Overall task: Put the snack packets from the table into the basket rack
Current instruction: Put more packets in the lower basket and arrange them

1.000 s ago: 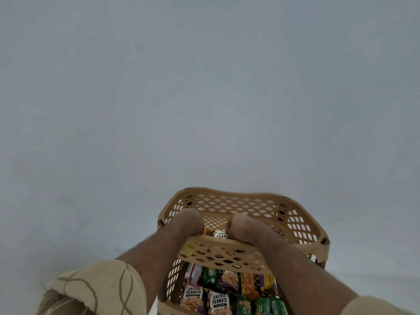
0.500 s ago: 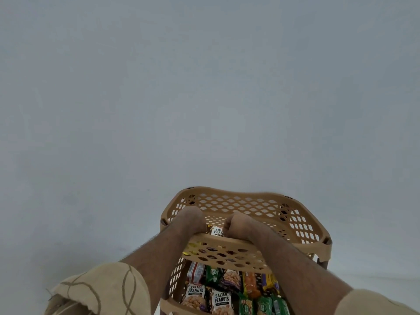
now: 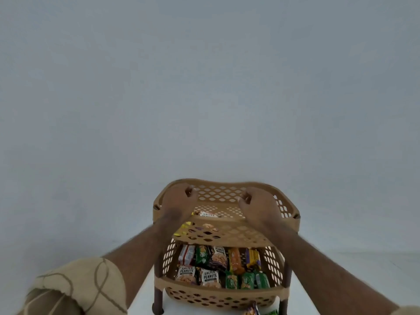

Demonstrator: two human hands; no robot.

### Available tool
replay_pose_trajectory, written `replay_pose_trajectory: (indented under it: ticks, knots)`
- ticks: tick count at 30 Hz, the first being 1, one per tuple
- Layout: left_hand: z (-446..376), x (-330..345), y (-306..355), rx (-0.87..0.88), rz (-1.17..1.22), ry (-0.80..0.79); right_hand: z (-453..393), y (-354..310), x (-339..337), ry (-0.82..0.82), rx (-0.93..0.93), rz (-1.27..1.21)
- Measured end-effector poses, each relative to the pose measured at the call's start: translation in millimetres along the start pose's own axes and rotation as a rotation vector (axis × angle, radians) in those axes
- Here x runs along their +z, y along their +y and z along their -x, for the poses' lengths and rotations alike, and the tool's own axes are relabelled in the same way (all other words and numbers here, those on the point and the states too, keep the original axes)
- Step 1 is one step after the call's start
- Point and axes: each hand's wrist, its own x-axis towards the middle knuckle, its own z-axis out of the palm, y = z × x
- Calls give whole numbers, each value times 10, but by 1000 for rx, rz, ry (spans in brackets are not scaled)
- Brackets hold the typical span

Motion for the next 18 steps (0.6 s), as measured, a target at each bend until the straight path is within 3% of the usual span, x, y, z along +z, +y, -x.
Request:
replay_pose_trajectory:
  ticks: [6,11,18]
  knots:
    - [574,8,-10,326,-80,248,524,94,-312,216,-122,37]
    - [1299,162,-184,463,10,124,1032,346,-364,216,-166,17]
    - [2193,154,-893,222,-118,-216,1698,854,-156,63,-21,-19]
